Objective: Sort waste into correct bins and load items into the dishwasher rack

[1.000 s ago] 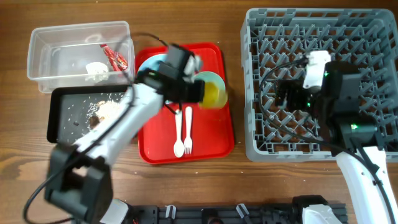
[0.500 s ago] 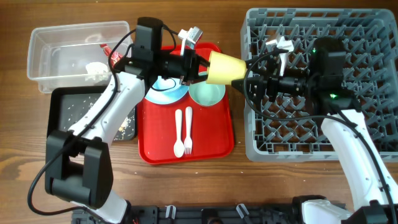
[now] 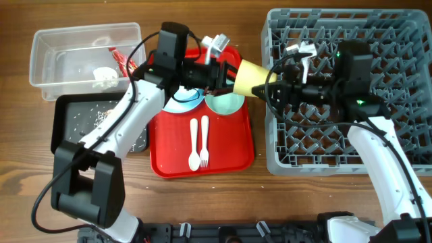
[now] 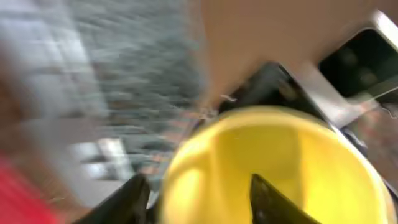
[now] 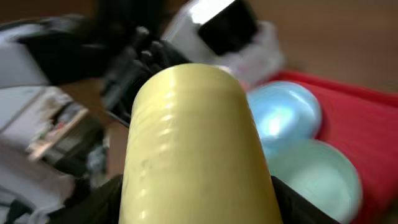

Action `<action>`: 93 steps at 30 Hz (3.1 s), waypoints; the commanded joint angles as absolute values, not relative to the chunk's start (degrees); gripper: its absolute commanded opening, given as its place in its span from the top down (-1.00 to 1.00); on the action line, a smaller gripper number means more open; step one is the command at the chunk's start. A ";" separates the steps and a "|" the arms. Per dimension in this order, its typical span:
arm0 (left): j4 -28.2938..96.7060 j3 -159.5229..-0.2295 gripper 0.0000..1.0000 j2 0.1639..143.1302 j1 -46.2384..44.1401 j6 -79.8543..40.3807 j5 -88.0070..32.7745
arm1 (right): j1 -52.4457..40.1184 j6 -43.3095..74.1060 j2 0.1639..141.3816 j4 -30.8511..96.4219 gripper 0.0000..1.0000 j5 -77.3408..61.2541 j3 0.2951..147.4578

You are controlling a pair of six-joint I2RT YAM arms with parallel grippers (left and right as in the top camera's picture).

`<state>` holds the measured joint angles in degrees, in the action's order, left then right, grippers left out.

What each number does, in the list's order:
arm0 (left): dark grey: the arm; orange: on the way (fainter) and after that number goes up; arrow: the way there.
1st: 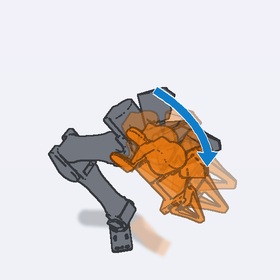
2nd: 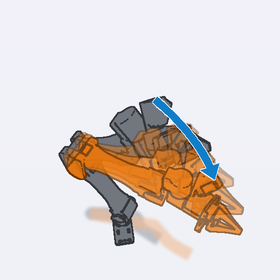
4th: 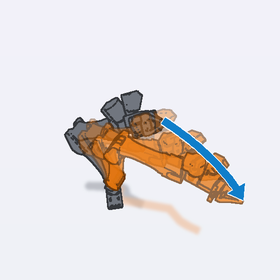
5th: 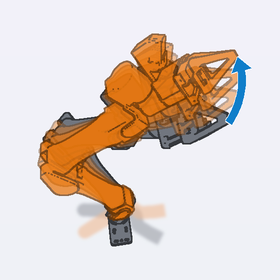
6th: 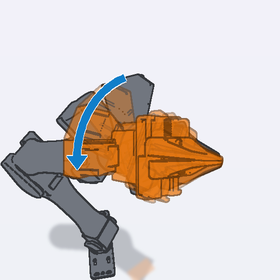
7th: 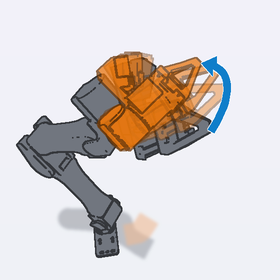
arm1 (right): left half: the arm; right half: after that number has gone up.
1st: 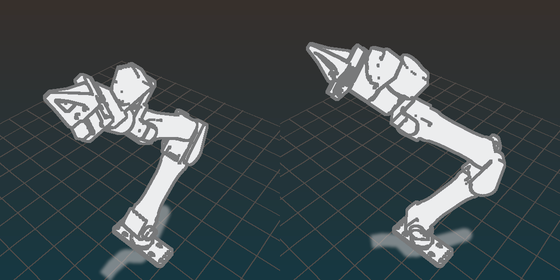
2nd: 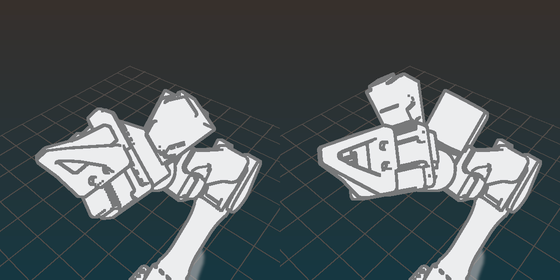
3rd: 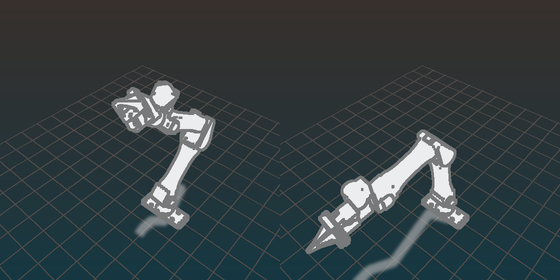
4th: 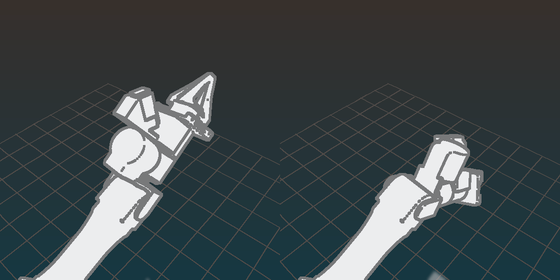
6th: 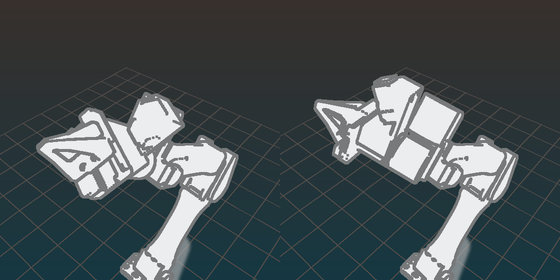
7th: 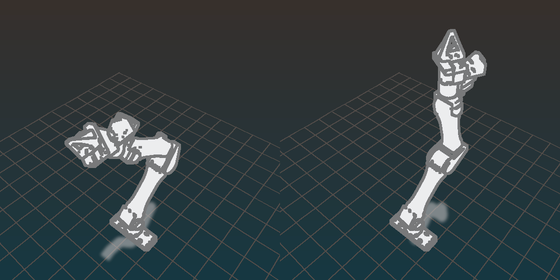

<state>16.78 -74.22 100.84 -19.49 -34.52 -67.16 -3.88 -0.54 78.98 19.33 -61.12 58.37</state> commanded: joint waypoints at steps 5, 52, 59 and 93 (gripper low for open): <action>39.42 -74.17 -0.42 97.84 -9.43 -20.95 -24.60 | 3.38 3.27 73.87 46.44 -0.10 -23.83 66.67; 56.40 -74.17 -0.69 84.79 -7.11 -29.21 -0.36 | -25.45 15.59 111.85 40.01 -0.26 -6.04 80.14; 56.42 -74.17 -0.70 84.79 -7.11 -29.21 -0.36 | -25.54 19.42 115.15 37.58 0.72 -5.23 80.55; 55.55 -74.17 -0.73 84.79 -7.11 -29.21 -0.38 | -15.03 -16.36 110.87 -3.33 0.91 61.23 82.91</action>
<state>55.68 -74.15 85.27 -7.38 -28.67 -1.30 -14.74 -15.59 107.53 -3.38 60.66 82.28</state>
